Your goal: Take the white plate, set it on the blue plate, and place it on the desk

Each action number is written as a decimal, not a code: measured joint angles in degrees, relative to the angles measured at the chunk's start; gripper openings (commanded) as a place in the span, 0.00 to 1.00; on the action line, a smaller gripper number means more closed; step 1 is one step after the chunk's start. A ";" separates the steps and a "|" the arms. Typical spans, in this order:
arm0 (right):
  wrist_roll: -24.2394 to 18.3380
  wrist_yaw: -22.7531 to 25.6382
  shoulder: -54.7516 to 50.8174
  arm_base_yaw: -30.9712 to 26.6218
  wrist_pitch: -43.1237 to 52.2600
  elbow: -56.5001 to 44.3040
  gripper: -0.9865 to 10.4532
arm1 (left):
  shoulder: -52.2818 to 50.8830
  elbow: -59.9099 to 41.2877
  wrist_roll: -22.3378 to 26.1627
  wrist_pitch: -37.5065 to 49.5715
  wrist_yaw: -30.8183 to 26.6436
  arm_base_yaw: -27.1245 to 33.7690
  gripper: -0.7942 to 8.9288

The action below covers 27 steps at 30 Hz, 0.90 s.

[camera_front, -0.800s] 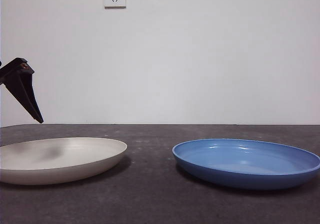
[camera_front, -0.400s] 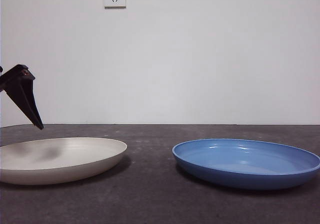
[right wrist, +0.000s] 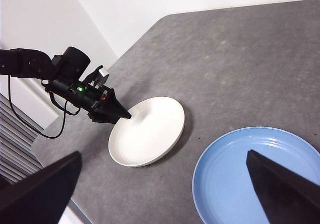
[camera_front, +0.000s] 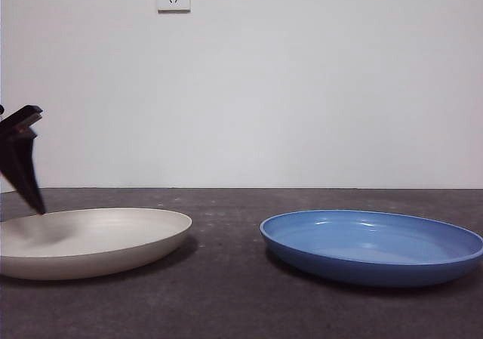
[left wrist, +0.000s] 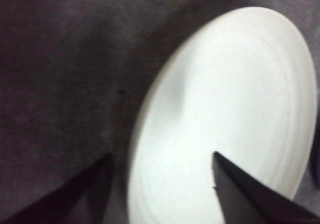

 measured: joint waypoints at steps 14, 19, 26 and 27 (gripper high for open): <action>0.00 0.00 0.00 0.02 0.00 0.00 0.65 | 0.00 0.00 1.49 0.44 -4.92 0.00 0.09; 0.00 0.00 0.00 0.02 0.00 0.00 0.65 | 0.02 0.00 2.14 0.31 -5.16 0.00 0.09; 0.00 0.13 0.00 0.00 -1.36 0.37 0.65 | 0.33 3.85 2.38 -5.07 -5.51 -1.09 0.09; 0.00 0.17 0.00 0.00 -1.88 0.68 0.65 | 0.33 5.11 2.40 -6.10 -5.51 -1.57 0.09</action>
